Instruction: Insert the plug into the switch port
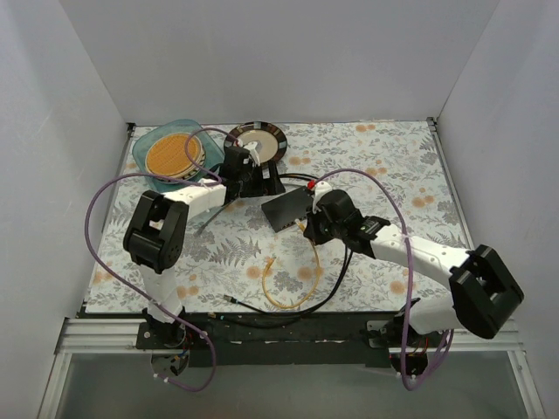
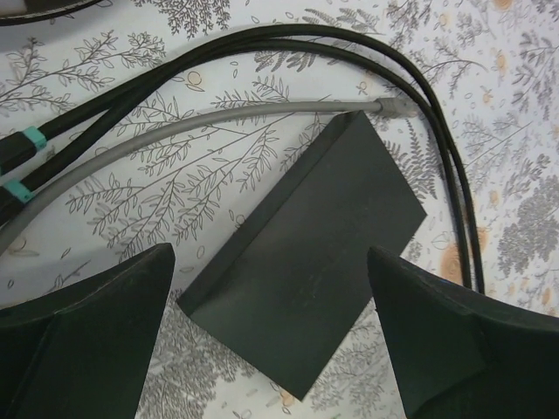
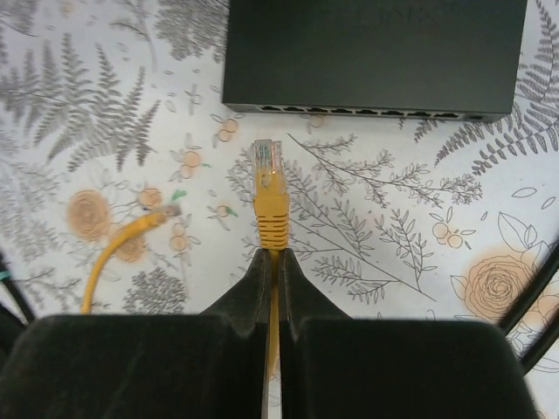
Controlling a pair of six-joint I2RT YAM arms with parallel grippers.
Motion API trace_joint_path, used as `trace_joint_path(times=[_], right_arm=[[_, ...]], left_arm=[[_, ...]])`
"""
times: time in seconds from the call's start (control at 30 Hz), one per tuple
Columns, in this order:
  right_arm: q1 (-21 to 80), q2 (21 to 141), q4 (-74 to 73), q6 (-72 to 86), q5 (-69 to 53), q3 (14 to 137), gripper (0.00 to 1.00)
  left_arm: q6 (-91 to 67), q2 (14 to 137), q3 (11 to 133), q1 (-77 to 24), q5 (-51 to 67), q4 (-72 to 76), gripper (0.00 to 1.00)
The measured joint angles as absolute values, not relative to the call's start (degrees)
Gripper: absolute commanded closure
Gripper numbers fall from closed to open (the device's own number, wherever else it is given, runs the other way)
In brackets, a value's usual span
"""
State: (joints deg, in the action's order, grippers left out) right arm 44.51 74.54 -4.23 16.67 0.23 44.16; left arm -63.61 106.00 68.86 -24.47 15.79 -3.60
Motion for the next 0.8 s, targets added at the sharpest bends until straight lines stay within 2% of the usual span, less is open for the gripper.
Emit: trace_joint_path(times=[0.27,0.8], right_arm=[[44.34,83.88,-3.55,17.61,2.87,45.28,0.99],[49.65,85.97,-2.24,17.89,6.17,45.19,0.99]], left_arm=[[-61.84,113.16,68.55,-24.47,19.53,2.74,0.11],[-65.45,108.4,55.88,-24.62,23.66,16.25,0.12]])
